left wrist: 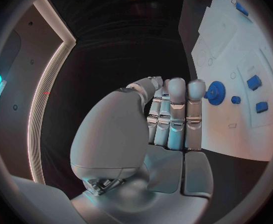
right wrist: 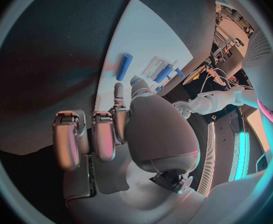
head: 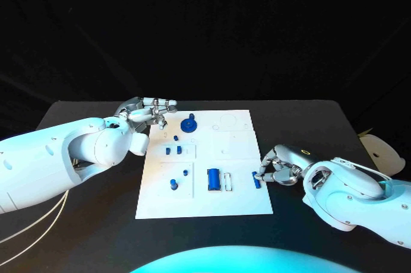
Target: Assemble the parts on the task board
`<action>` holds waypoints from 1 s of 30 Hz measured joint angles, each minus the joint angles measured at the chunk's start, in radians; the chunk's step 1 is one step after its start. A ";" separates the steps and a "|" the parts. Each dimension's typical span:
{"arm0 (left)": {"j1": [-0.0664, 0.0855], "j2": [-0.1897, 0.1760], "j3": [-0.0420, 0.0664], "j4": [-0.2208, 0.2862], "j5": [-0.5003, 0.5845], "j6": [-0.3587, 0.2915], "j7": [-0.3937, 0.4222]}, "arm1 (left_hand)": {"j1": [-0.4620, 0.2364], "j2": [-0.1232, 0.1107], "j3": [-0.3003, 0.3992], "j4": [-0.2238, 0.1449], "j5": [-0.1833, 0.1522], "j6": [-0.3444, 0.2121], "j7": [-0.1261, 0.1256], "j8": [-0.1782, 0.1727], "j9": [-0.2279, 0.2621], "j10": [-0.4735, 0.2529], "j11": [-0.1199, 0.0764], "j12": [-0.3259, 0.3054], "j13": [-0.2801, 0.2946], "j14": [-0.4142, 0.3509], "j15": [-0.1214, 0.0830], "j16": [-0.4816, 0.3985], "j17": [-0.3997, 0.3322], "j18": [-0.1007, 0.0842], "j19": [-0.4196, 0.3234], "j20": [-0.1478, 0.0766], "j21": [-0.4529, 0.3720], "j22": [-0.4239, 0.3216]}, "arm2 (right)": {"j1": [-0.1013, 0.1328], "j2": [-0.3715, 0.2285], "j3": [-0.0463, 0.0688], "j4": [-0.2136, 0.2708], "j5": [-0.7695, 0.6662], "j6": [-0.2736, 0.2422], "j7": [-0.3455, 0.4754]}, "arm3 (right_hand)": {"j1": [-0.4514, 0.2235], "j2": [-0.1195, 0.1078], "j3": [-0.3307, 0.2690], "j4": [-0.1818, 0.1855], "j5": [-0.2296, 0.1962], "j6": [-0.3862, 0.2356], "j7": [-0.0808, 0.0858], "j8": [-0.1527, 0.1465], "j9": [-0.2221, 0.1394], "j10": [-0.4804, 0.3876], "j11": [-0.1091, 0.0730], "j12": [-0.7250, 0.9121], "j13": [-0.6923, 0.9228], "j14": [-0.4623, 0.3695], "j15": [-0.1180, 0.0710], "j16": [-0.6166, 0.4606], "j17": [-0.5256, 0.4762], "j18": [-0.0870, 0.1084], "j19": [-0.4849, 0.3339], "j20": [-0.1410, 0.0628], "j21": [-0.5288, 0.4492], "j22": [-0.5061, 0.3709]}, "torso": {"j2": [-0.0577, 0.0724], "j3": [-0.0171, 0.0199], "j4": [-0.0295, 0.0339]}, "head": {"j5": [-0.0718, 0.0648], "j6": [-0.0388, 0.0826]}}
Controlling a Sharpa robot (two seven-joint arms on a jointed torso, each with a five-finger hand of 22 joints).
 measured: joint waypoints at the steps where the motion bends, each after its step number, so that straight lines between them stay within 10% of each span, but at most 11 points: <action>1: 0.000 0.000 0.000 0.000 0.000 0.000 0.000 | 0.000 0.000 0.000 0.000 0.000 0.000 0.000 0.000 0.000 0.000 0.000 0.000 0.000 0.000 0.000 0.000 0.000 0.000 0.000 0.000 0.000 0.000 | -0.001 0.000 0.000 -0.001 -0.004 0.001 -0.002 | 0.000 0.000 -0.002 0.003 0.000 0.003 0.000 0.000 0.000 0.000 0.000 0.000 0.000 0.000 0.000 0.000 0.000 0.000 0.000 0.000 0.000 0.000 | 0.000 0.0000 0.0001 | -0.001 -0.001; 30: 0.000 -0.005 -0.001 0.002 0.007 0.003 -0.003 | 0.000 0.000 0.000 0.000 0.000 0.000 0.000 0.000 0.000 0.000 0.000 0.000 0.000 0.000 0.000 0.000 0.000 0.000 0.000 0.000 0.000 -0.001 | -0.037 0.069 0.001 -0.053 -0.072 0.039 -0.042 | -0.048 -0.028 -0.021 0.028 -0.020 0.020 -0.006 -0.006 0.003 0.007 -0.007 0.000 -0.055 0.000 0.000 0.000 0.000 0.000 0.000 0.000 0.000 0.001 | 0.000 -0.0015 0.0009 | 0.006 -0.014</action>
